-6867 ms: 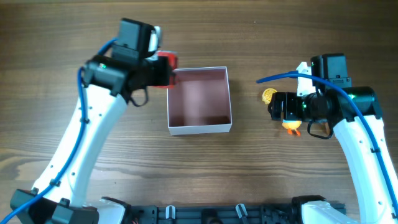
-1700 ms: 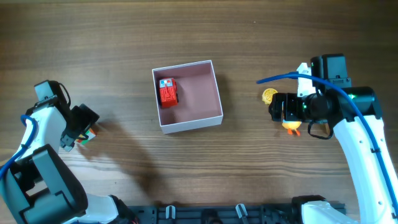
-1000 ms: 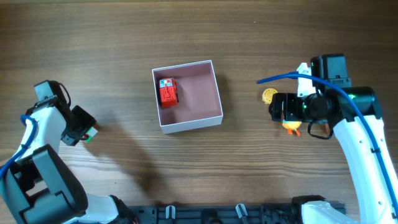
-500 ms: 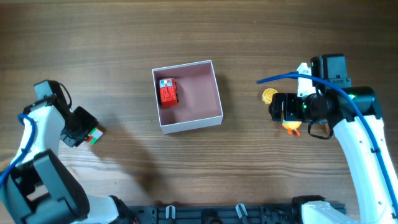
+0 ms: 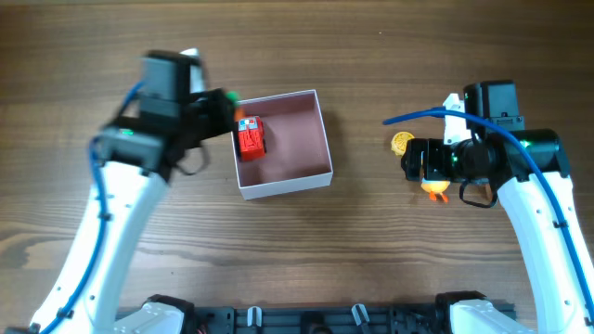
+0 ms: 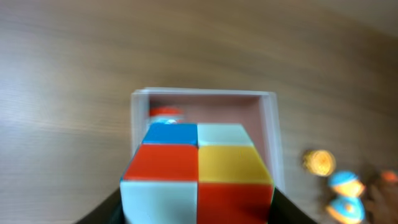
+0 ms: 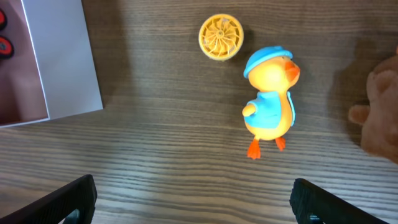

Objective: Pack container
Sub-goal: 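Carry the cube with the left gripper over the box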

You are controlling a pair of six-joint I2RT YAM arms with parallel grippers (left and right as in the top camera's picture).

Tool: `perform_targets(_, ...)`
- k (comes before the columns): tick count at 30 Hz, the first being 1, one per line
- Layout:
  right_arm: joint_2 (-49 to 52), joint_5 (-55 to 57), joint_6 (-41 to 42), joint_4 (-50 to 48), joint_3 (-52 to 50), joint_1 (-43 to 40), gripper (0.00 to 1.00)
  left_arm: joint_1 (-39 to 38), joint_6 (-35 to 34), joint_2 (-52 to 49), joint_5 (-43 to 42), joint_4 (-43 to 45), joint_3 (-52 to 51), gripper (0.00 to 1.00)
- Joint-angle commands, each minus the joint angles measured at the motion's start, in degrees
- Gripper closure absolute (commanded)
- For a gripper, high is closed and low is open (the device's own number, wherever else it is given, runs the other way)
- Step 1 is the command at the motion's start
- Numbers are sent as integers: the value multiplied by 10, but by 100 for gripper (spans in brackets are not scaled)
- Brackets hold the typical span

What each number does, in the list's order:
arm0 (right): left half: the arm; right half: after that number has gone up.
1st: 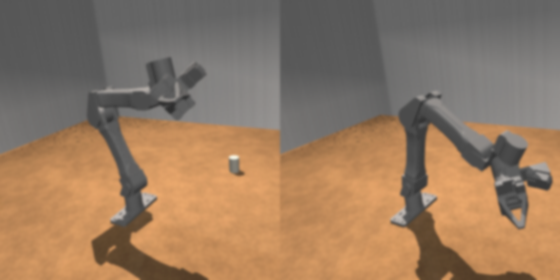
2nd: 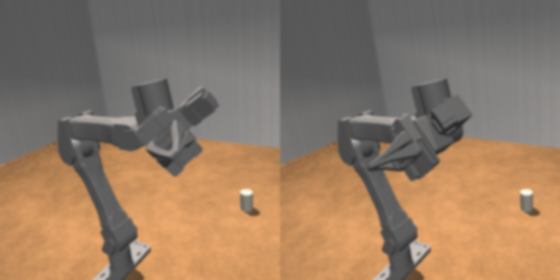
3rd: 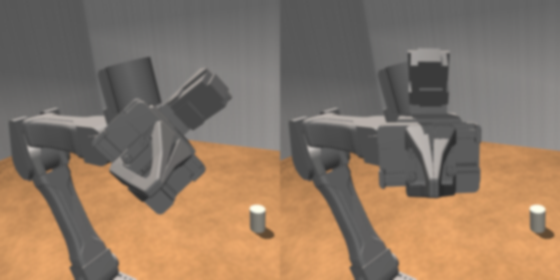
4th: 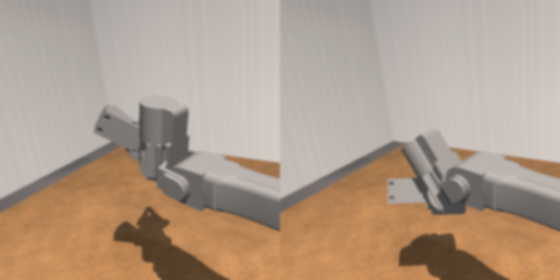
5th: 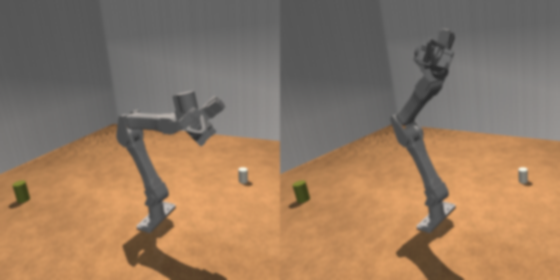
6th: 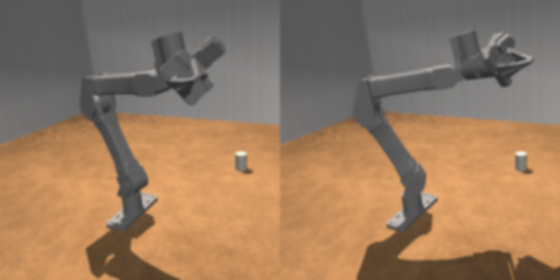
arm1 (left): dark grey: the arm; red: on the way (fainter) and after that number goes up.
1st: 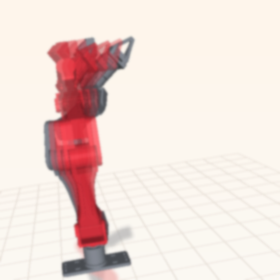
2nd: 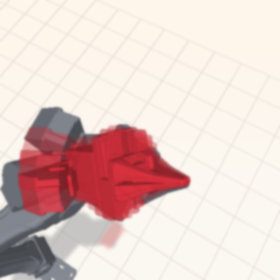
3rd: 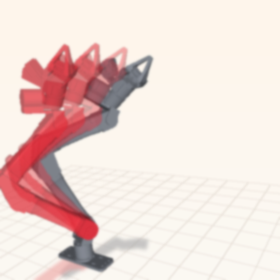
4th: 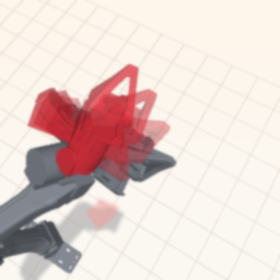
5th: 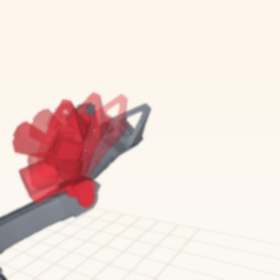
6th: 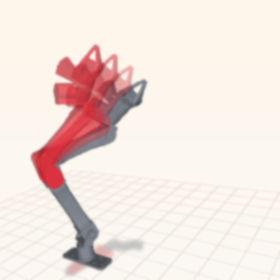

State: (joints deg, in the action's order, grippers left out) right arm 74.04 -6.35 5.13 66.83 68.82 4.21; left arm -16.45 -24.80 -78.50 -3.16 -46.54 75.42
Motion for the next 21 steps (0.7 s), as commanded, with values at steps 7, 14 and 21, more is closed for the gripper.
perform_targets(7,3,8,10,-1,10,2,0,-108,-31,-194,20,111,8,96)
perform_targets(14,3,8,10,1,10,2,0,-106,-31,-306,18,151,8,91)
perform_targets(21,3,8,10,1,10,2,0,-107,-31,-309,28,145,8,32)
